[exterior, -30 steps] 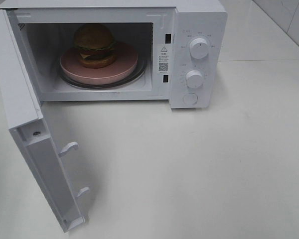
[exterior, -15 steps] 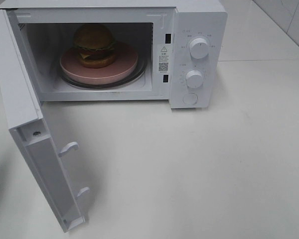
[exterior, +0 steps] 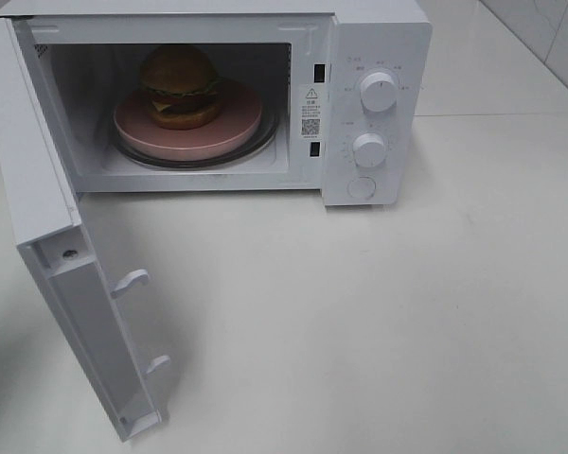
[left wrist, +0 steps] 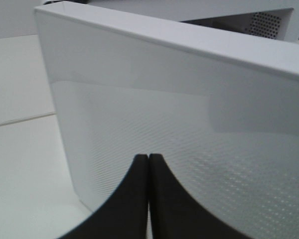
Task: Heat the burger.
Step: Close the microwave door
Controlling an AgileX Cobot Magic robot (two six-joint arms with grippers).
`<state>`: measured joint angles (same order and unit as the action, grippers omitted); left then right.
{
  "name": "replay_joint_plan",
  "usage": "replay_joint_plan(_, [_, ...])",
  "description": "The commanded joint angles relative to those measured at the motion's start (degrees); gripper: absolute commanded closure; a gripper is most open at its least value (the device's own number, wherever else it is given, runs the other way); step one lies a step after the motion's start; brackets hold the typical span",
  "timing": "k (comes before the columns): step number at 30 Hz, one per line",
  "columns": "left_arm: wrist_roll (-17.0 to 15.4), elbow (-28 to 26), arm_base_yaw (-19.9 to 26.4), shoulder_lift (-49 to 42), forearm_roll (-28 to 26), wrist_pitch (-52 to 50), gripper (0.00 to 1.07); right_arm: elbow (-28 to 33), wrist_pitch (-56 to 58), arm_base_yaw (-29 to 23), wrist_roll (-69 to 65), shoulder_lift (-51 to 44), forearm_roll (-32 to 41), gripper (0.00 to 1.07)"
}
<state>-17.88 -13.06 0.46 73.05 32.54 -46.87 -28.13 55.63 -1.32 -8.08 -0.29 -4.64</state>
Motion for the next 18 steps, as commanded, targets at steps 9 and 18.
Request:
replay_joint_plan(9, [4.41,-3.72,-10.08,7.56,-7.68,-1.2,1.07,0.06,-0.46,0.34,-0.8,-1.49,0.11,0.31])
replay_joint_plan(18, [5.9,-9.22,-16.9,13.41,-13.35,-1.15,1.07,0.06,-0.46,0.34,-0.8,-1.49,0.11,0.31])
